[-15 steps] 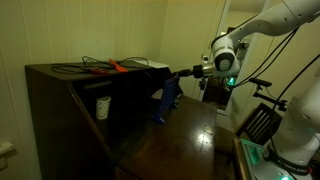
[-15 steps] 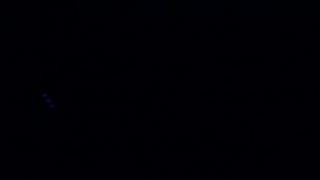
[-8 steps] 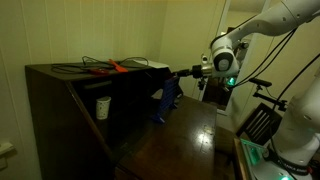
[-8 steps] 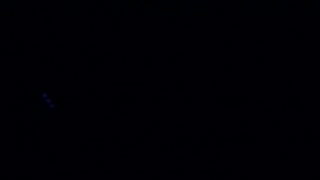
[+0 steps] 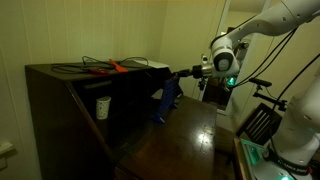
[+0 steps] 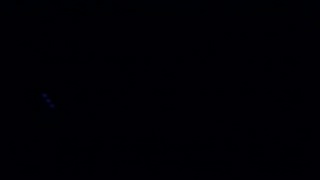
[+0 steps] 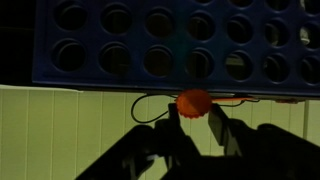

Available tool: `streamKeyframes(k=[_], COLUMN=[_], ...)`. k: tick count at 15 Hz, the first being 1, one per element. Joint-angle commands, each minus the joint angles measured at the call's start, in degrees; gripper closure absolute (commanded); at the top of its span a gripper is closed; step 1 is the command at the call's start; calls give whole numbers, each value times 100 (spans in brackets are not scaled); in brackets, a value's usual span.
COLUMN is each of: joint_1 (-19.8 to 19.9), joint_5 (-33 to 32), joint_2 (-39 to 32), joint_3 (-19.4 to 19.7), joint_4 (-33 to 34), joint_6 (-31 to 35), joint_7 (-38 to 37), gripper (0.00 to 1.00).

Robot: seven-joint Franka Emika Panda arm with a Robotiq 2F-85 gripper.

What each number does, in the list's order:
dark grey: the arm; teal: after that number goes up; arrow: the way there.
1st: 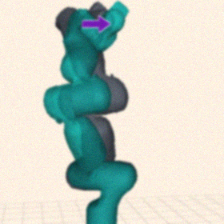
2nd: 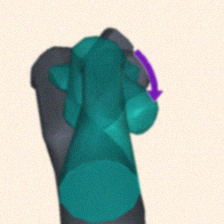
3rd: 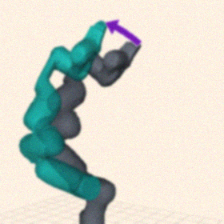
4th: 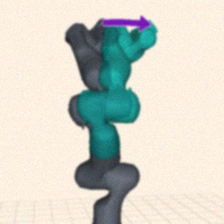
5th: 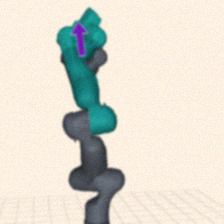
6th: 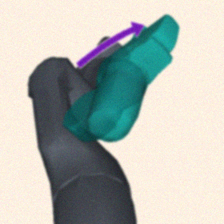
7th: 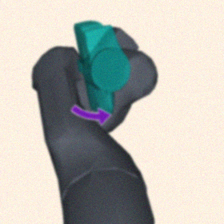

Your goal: Pick up the orange object and place it in the blue object

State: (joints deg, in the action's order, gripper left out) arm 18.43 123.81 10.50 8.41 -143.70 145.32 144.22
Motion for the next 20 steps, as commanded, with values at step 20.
streamKeyframes(k=[20], joint_1=[-139], joint_5=[491], joint_2=[26], joint_3=[-91], joint_4=[-27], joint_6=[457], joint_7=[813], gripper=[90])
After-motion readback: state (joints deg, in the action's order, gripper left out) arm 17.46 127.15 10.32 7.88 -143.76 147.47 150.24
